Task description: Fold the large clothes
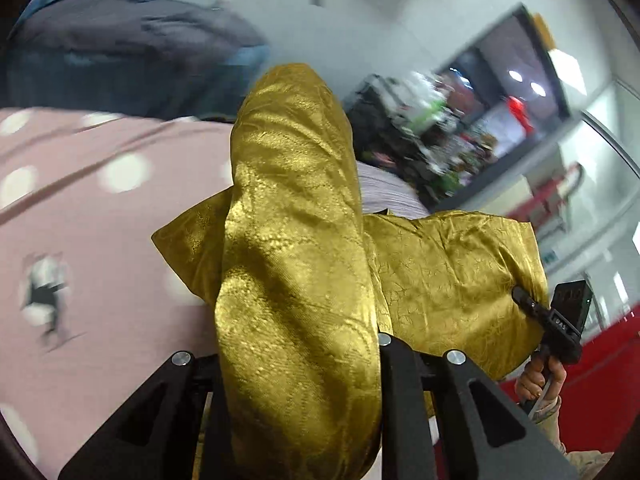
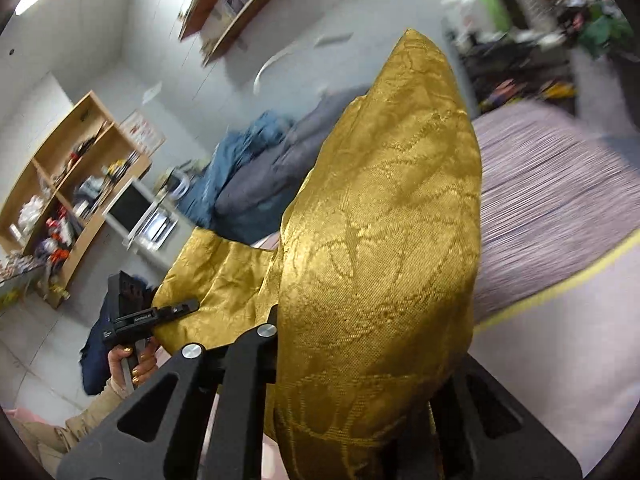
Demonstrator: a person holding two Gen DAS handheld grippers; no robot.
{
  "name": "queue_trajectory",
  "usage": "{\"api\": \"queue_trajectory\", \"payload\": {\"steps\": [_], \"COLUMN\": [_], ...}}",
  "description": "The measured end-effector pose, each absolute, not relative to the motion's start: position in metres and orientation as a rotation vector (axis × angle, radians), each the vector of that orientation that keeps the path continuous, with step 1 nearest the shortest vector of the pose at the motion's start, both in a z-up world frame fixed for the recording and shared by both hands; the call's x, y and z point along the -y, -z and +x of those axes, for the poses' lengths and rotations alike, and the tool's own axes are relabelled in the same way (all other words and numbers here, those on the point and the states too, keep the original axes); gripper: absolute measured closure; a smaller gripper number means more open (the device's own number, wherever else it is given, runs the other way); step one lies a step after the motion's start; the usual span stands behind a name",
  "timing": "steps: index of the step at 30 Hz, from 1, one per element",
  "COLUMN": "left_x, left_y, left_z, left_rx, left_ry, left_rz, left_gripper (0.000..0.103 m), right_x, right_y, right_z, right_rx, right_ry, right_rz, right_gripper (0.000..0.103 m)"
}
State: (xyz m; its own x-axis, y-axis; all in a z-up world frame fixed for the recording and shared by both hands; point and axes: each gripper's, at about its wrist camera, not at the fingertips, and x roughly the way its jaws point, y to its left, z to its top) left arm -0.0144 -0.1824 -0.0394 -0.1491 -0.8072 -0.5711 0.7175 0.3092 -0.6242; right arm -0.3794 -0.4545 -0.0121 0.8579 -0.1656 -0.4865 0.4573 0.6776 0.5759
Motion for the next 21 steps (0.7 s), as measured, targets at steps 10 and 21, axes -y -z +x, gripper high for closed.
{"api": "queue_trajectory", "payload": {"steps": [10, 21], "left_x": [0.352, 0.337], "left_y": [0.087, 0.167], "left_z": [-0.115, -0.066], "left_rx": [-1.260, -1.373], "left_ry": [1.408, 1.189], "left_rz": [0.073, -0.013], "left_gripper": [0.078, 0.016], "right_x": [0.504, 0.534], "right_y": [0.043, 0.162], "right_z": [-0.572, -0.625], "right_rx": [-0.347, -0.210], "right_ry": [0.762, 0.865], "right_rz": [0.899, 1.279], "right_gripper": [0.087, 0.030]}}
